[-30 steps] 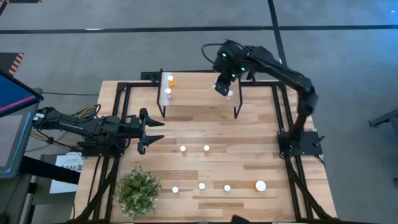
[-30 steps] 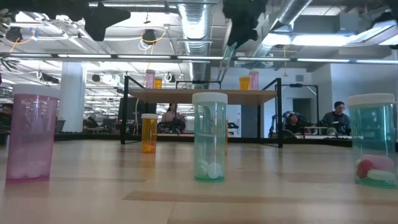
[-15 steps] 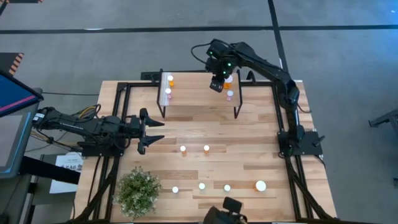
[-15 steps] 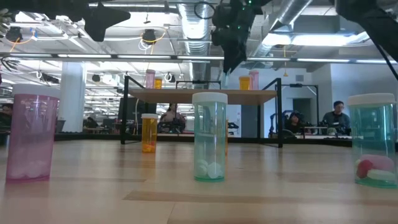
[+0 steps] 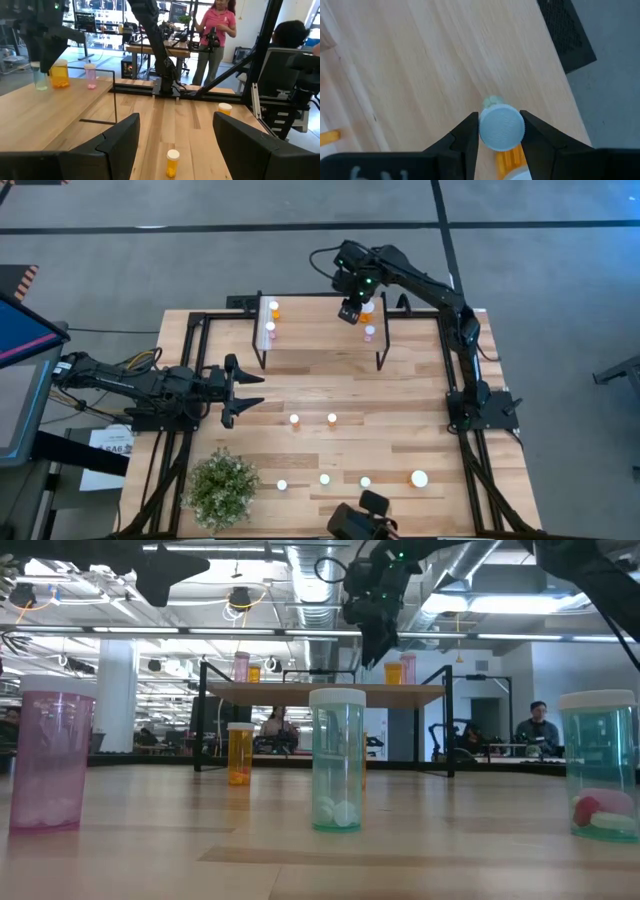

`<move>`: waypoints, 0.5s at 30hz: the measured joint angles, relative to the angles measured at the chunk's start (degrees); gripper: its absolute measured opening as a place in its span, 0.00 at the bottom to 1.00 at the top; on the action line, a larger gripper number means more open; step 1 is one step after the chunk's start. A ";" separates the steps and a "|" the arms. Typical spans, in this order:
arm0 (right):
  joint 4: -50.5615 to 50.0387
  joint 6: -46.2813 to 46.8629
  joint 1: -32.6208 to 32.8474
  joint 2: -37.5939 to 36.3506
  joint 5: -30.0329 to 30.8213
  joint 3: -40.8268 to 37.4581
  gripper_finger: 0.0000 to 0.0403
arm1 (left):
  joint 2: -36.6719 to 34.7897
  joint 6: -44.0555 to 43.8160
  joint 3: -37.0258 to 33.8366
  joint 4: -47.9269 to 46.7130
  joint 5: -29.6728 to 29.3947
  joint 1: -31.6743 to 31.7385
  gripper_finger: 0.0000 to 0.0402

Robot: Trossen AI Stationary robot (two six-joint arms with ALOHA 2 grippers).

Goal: Pick and place medicine bottles onto shelf by color
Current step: Put the top small green pill bottle on the shelf

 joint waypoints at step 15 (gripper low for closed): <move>1.53 -0.02 0.05 -0.15 -0.02 -1.60 0.37 | 0.00 0.02 0.00 0.02 0.03 0.01 0.60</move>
